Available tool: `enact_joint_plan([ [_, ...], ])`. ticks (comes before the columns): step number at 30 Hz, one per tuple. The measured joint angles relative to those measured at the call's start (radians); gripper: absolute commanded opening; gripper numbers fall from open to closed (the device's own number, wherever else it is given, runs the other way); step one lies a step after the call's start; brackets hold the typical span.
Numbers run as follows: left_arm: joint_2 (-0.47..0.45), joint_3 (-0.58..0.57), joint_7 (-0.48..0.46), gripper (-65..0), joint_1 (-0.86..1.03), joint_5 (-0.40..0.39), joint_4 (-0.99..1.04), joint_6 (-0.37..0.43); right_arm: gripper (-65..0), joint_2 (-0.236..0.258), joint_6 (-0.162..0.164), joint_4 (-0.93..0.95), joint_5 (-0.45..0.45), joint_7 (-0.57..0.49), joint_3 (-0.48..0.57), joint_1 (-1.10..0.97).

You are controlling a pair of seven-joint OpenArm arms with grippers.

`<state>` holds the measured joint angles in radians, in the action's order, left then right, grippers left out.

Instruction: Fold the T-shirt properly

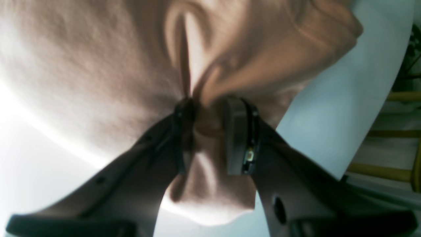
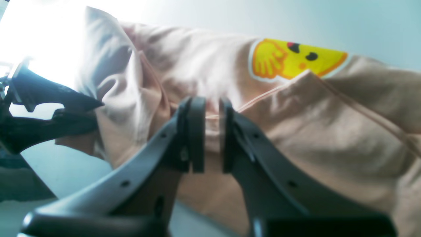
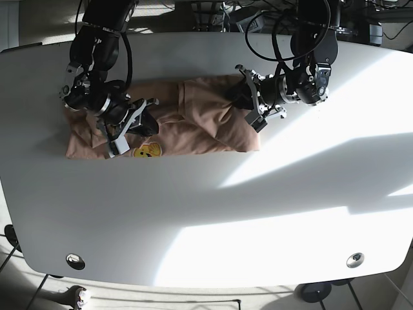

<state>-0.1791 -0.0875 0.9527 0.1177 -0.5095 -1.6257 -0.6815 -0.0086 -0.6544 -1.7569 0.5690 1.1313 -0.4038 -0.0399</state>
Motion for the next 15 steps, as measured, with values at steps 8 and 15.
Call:
enact_joint_plan([
  [8,-0.01,0.005,0.034,-50.0,0.034,0.027,-0.249,0.003,-13.6,0.032,0.0,-0.039,0.002,0.077,-0.323,0.059],
  [15,-0.002,0.004,0.034,-50.0,0.034,0.027,-0.253,0.003,-6.7,0.177,-0.038,0.235,0.006,0.079,-0.496,0.13],
])
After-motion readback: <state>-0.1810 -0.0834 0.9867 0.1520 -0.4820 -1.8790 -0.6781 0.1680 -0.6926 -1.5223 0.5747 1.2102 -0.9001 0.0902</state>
